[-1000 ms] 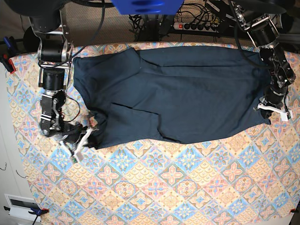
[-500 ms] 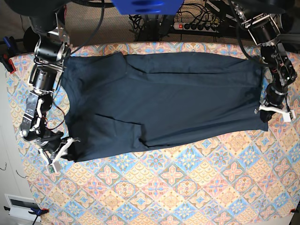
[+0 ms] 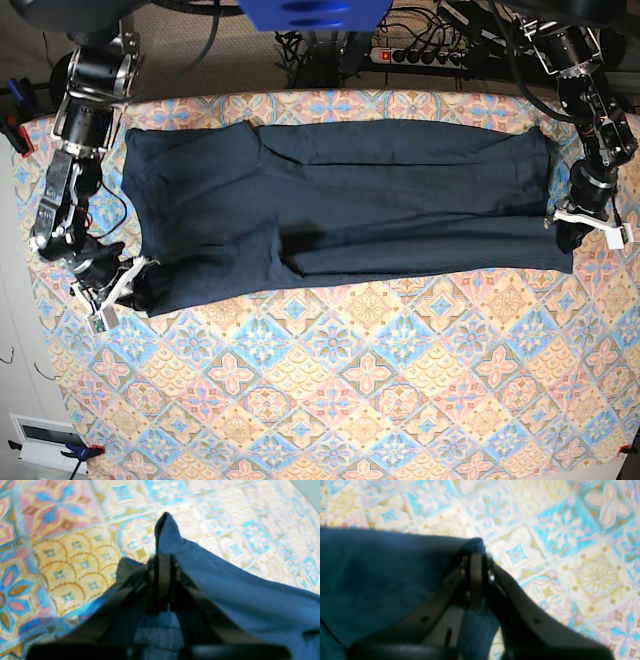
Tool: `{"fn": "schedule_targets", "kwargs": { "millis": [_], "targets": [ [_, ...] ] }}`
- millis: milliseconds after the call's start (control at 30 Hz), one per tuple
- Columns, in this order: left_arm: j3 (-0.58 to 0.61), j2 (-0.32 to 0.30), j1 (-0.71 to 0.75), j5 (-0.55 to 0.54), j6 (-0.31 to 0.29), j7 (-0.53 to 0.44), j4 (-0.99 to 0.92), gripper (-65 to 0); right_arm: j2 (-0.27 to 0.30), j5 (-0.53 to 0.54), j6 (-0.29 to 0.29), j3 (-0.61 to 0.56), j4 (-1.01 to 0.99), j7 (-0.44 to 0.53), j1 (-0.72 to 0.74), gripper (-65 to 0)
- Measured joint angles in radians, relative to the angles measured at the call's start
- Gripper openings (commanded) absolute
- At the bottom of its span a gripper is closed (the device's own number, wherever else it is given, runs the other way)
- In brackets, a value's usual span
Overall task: Layout the t-shirt on the table in an organized manner, then fold the t-shirt properly
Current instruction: 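Fold the held edge over onto the shirt with both grippers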
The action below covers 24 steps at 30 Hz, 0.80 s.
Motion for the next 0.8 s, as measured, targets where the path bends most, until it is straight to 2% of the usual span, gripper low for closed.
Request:
{"fn": "schedule_targets", "kwargs": {
  "millis": [100,300,500,667,800],
  "targets": [
    [0.000,0.000,0.006,0.008,0.003,0.005,-0.001,-65.0,-0.007,0.006,0.000,-0.003,0.063,-0.008,-0.081,-64.5],
    [0.000,0.000,0.005,0.005,0.003,0.004,0.000,-65.0,0.001,0.089,0.000,0.045,0.148,-0.008,-0.194,-64.5],
    [-0.002,-0.002,0.027,0.003,0.004,0.072,-0.001,-65.0,-0.006,0.095,0.004,0.105,0.177,-0.014,-0.262,-64.5],
    [-0.003,-0.039,0.056,-0.014,-0.006,0.069,0.000,-65.0,-0.005,0.096,0.002,0.127,0.241,-0.013,-0.299,-64.5],
    [-0.004,-0.041,0.078,-0.005,0.000,0.074,0.000,-65.0,-0.006,0.106,0.007,0.142,0.278,-0.039,-0.320,-64.5]
  ]
}}
